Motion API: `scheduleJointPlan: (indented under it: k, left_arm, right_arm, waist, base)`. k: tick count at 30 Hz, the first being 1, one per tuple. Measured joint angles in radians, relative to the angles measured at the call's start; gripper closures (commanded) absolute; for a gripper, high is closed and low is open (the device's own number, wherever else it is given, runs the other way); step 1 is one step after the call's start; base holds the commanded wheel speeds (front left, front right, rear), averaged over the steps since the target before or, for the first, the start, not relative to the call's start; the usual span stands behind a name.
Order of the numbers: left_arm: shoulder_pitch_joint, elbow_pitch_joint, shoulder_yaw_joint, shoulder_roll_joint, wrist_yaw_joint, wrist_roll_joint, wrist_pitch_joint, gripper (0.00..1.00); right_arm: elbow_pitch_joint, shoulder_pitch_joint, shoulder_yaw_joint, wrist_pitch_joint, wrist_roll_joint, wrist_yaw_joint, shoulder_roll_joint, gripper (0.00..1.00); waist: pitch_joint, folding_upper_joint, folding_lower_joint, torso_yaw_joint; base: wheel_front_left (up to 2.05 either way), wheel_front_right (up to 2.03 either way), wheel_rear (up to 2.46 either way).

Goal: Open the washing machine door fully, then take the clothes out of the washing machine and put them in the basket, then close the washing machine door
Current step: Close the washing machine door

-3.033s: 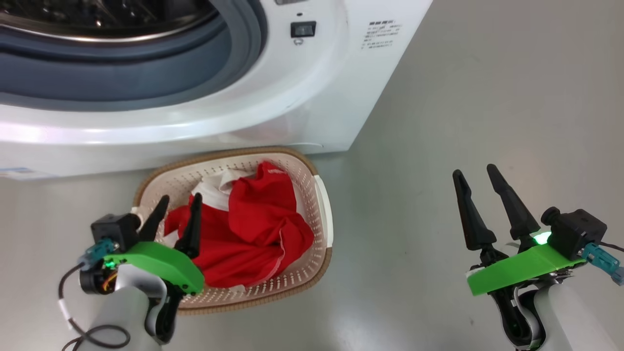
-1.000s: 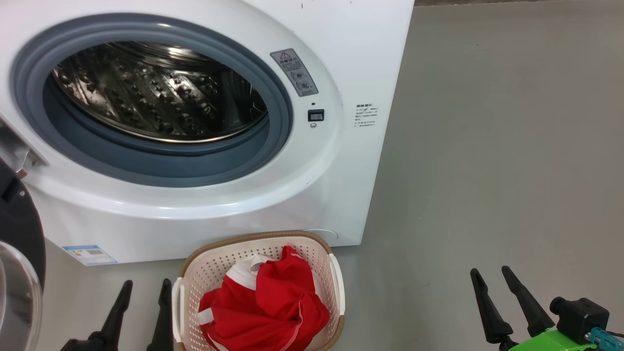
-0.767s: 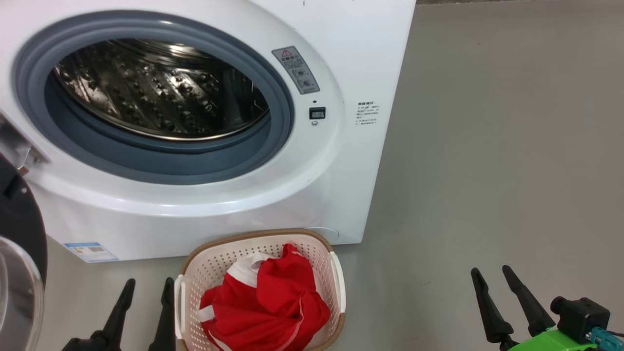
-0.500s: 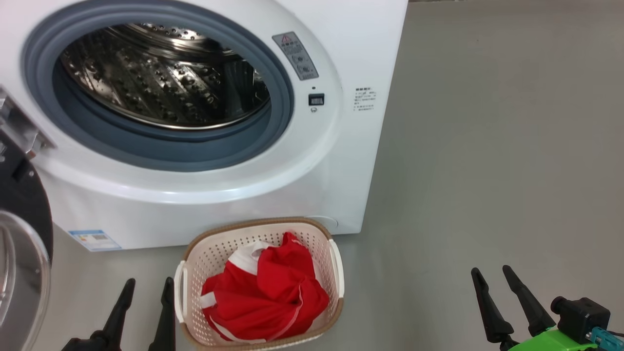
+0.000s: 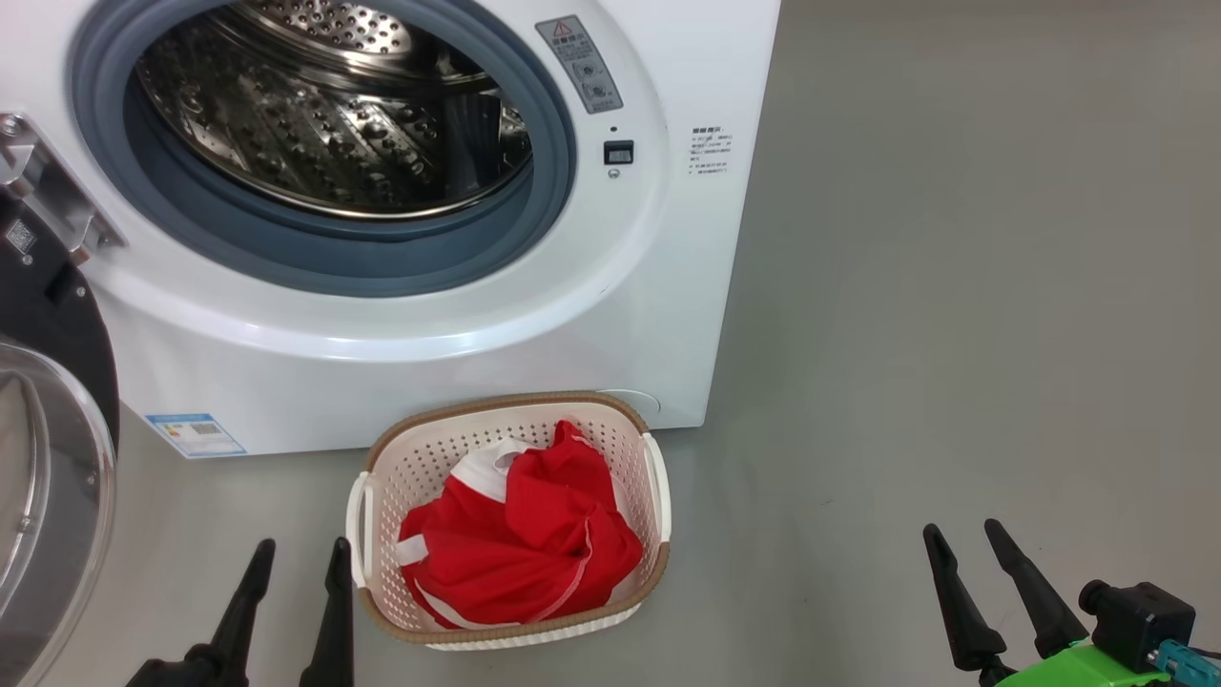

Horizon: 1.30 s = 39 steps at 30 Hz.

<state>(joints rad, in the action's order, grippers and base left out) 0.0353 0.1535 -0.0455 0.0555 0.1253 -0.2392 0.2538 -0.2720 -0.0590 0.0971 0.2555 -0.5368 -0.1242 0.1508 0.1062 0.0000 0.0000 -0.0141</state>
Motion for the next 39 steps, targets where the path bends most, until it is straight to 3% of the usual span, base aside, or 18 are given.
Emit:
scheduleJointPlan:
  k: [9,18,24,29,39]
  left_arm:
    - [0.0,0.0,0.004,-0.003,0.0,-0.008,0.0,0.0]
    - [-0.001,0.018,0.005,-0.008,0.0,-0.01,0.0,0.0]
    - [0.006,0.051,0.018,-0.009,-0.004,-0.042,0.0,0.0]
    - [0.015,0.057,0.051,-0.011,-0.037,-0.072,0.0,0.0]
    - [0.066,0.045,0.062,-0.011,-0.066,-0.082,0.0,0.0]
  right_arm:
    - [0.002,0.0,-0.004,0.0,0.0,0.0,0.001,0.0]
    - [-0.002,0.003,0.031,0.0,0.0,0.0,0.016,0.0]
    - [-0.016,0.007,0.077,0.0,0.0,0.0,0.044,0.0]
    - [-0.026,0.016,0.112,0.0,-0.009,0.0,0.063,0.0]
    - [-0.044,0.042,0.174,0.0,-0.026,0.0,0.057,0.0]
  waist:
    - [0.0,0.0,0.0,0.012]
    - [0.002,0.0,0.0,0.081]
    - [-0.002,0.0001,0.0,0.165]
    - [-0.012,0.0,0.0,0.265]
    - [-0.043,0.0,0.0,0.433]
  base:
    - [0.0,0.0,0.0]
    - [0.0,0.0,0.0]
    - [0.0,0.0,0.0]
    - [0.0,0.0,0.0]
    - [0.0,0.0,0.0]
